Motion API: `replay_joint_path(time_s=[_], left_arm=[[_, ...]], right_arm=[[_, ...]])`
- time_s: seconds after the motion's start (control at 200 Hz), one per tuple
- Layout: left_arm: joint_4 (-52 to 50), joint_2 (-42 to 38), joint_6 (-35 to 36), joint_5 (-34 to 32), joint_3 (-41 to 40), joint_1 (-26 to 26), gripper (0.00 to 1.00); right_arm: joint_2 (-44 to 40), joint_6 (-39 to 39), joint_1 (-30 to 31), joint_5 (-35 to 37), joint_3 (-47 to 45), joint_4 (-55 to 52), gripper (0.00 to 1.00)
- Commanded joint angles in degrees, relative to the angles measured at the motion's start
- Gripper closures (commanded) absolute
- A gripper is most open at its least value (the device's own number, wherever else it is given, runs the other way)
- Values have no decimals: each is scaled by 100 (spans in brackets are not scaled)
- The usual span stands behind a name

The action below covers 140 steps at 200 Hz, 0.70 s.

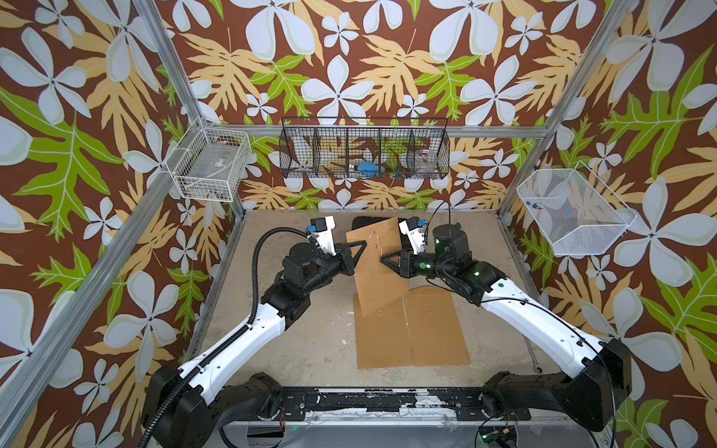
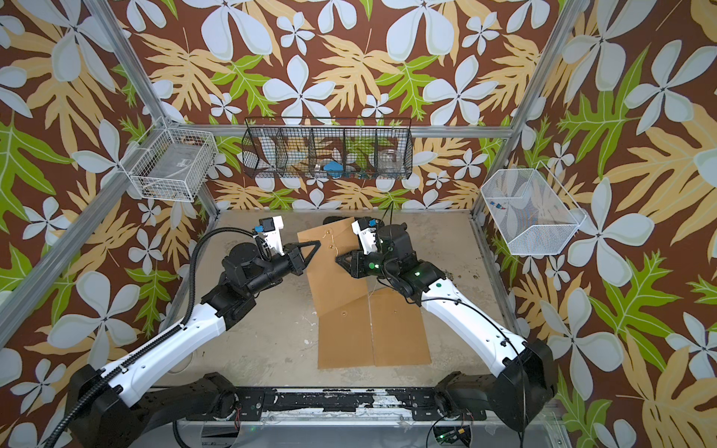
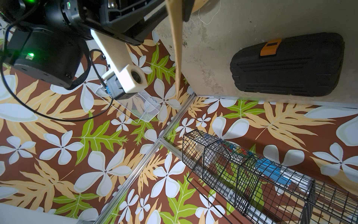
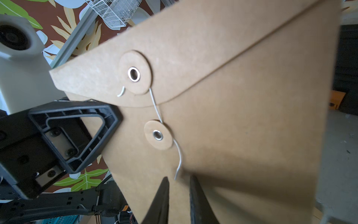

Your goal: Open the file bag

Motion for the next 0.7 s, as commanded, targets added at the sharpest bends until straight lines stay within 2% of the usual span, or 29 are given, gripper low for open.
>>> replay_joint_path(time_s=[0.0,0.696], left_arm=[[278,-21,-27,68,-29,-27,100],[681,-88,-343,319,-225,-66,100]], right_arm=[[39,48,30,-49,75,168,79],[176,108,55,-74,62,300,78]])
